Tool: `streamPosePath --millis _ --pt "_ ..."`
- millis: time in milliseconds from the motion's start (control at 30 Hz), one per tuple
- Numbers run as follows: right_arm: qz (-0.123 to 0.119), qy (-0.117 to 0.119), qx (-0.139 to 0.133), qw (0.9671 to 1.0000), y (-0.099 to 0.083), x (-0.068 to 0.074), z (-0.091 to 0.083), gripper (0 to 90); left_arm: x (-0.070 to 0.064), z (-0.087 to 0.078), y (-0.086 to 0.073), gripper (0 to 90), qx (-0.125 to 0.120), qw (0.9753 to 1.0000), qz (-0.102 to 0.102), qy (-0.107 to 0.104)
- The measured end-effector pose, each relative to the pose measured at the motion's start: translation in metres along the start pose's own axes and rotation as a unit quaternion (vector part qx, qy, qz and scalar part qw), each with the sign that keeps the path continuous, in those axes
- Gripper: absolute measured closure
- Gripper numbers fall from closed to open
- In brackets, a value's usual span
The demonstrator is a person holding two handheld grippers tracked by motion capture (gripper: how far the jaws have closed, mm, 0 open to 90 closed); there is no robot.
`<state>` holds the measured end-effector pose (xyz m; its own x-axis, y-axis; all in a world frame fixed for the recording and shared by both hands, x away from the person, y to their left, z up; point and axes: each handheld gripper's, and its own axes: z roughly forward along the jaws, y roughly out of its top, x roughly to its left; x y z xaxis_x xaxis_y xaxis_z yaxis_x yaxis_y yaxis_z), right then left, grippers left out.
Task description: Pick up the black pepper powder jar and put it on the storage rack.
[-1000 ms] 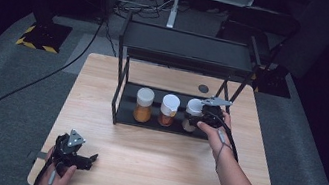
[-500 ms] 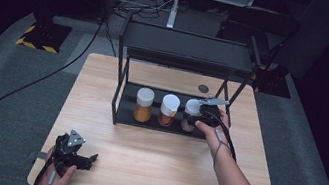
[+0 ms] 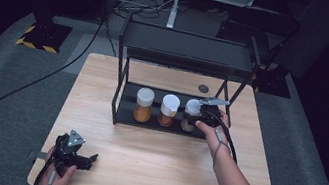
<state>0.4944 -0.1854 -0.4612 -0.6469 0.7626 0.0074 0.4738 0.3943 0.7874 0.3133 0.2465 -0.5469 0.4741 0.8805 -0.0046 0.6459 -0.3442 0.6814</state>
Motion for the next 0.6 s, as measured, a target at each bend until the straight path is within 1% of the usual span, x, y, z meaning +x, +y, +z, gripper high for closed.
streamPosePath --millis 233,400,500,600 --pt "0.008 0.000 0.005 1.0000 -0.0005 -0.0012 -0.0012 29.7 0.0000 0.0000 0.0000 0.2 0.000 1.0000 0.000 0.000" --pt "0.005 0.002 0.010 0.9999 -0.0004 -0.0014 -0.0023 26.8 0.0000 0.0000 0.0000 0.2 0.000 1.0000 0.000 0.000" --pt "0.006 0.003 0.006 1.0000 0.0010 -0.0007 -0.0040 25.4 0.0000 0.0000 0.0000 0.2 0.000 1.0000 0.000 0.000" --pt "0.007 0.004 0.002 1.0000 0.0021 -0.0008 -0.0062 21.7 0.0000 0.0000 0.0000 0.2 0.000 1.0000 0.000 0.000"
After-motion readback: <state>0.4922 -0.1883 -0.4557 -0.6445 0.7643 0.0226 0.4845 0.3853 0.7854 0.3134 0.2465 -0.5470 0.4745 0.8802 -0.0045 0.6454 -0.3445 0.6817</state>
